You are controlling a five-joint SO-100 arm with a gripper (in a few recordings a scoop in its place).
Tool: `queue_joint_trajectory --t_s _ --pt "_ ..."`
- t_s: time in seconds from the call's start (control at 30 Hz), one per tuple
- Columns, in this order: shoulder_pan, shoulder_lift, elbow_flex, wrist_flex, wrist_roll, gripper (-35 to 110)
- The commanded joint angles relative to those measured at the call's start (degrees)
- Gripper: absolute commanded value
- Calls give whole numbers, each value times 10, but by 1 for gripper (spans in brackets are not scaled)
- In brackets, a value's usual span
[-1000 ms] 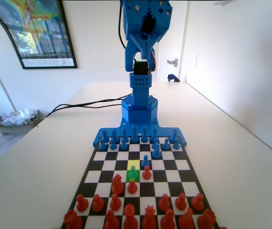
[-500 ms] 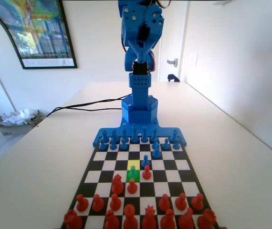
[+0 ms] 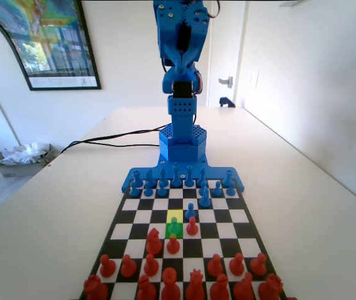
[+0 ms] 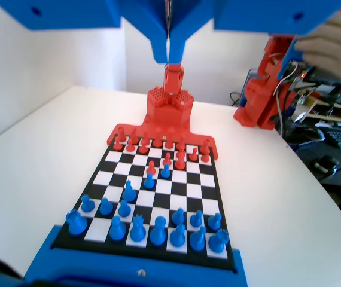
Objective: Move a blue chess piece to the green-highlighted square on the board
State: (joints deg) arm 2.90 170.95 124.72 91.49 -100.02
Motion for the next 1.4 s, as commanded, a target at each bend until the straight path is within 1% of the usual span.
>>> queue_joint_trajectory --t_s 0.0,0.23,0.3,1.37 --pt "-4 29 1 -10 4 1" --pt "-12 41 1 -12 4 1" --pt "-7 41 1 -13 4 3" --pt "-10 41 1 -12 2 3"
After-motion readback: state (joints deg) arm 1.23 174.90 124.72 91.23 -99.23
